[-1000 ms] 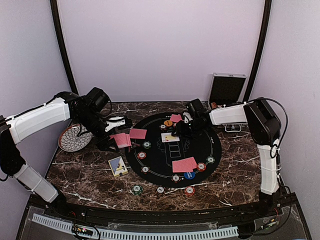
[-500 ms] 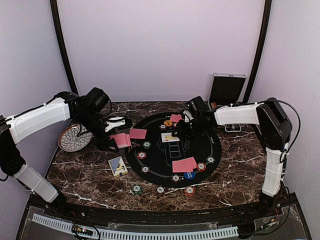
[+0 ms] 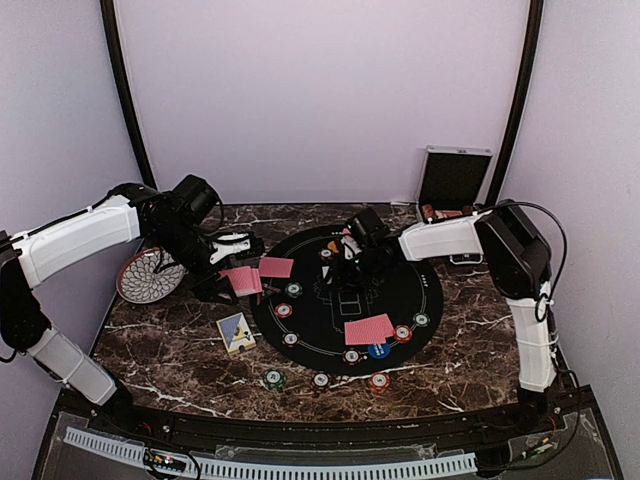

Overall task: Distribute texas hold em gaming equipment
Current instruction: Adjust the poker card in the community card area, then pick up the poker card from the face-down deck piles.

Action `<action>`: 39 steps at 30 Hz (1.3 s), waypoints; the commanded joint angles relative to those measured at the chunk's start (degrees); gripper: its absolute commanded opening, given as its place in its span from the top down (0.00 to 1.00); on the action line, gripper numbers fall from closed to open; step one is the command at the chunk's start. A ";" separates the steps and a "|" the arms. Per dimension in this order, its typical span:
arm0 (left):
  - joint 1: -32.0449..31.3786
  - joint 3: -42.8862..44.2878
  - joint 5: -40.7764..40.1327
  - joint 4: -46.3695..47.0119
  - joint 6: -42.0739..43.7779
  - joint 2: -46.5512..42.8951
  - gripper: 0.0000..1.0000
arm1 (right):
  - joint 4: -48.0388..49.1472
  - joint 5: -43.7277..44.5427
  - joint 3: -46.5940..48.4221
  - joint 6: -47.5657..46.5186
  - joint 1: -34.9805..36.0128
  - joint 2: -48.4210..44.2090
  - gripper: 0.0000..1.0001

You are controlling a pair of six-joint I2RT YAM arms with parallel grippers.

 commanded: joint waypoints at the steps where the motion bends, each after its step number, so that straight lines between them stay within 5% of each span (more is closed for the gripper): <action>1: 0.27 1.70 1.44 -1.10 0.49 -1.32 1.00 | -0.99 1.47 4.00 -0.20 -0.44 3.84 0.68; 12: 0.28 1.37 1.46 -1.20 0.49 -1.48 1.00 | -2.79 2.61 6.40 -2.27 -1.16 3.92 0.68; 20: 0.33 1.63 1.30 -1.22 0.42 -1.49 1.00 | -0.42 -1.32 4.59 -0.95 1.20 -6.10 0.35; 27: 0.31 1.71 1.59 -0.85 0.28 -1.50 1.00 | 8.18 -11.05 0.81 6.75 4.92 -10.85 0.20; 39: 0.32 2.17 2.28 -0.92 -0.03 -1.50 1.00 | 17.33 -11.05 6.08 6.75 11.62 -5.22 0.20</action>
